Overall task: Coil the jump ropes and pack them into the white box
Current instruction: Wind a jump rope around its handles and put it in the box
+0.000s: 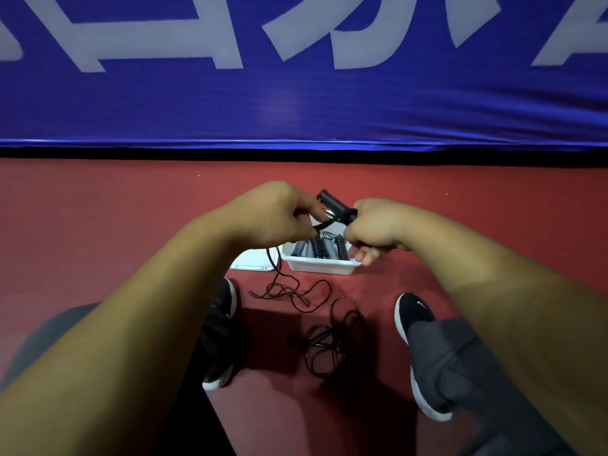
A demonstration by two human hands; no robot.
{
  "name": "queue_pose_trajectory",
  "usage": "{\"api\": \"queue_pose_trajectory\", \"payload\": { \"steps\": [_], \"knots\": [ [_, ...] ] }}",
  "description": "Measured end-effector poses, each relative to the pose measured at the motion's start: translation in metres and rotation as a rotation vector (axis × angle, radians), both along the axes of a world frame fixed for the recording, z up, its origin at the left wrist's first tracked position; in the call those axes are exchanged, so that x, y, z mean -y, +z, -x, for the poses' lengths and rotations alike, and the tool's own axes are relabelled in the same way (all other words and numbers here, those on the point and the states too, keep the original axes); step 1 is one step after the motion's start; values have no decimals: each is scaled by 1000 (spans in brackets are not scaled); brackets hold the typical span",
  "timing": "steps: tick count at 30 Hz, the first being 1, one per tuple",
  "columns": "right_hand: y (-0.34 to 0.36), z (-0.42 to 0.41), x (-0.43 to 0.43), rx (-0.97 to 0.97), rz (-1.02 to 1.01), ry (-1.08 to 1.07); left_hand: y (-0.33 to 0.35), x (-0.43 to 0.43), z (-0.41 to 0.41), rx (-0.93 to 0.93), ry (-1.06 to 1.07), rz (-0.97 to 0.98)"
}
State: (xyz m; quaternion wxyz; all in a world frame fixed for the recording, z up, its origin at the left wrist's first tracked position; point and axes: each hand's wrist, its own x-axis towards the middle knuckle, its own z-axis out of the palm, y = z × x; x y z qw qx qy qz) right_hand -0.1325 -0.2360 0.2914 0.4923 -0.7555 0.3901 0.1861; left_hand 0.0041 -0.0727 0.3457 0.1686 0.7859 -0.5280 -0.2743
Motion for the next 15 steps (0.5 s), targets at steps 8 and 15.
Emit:
{"api": "queue_pose_trajectory", "payload": {
  "steps": [8,15],
  "knots": [
    [10,-16,-14,346,-10,-192,-15,4,6,-246,404,-268],
    [29,-14,-8,492,-142,-311,3,7,-7,-446,373,351]
  ]
}}
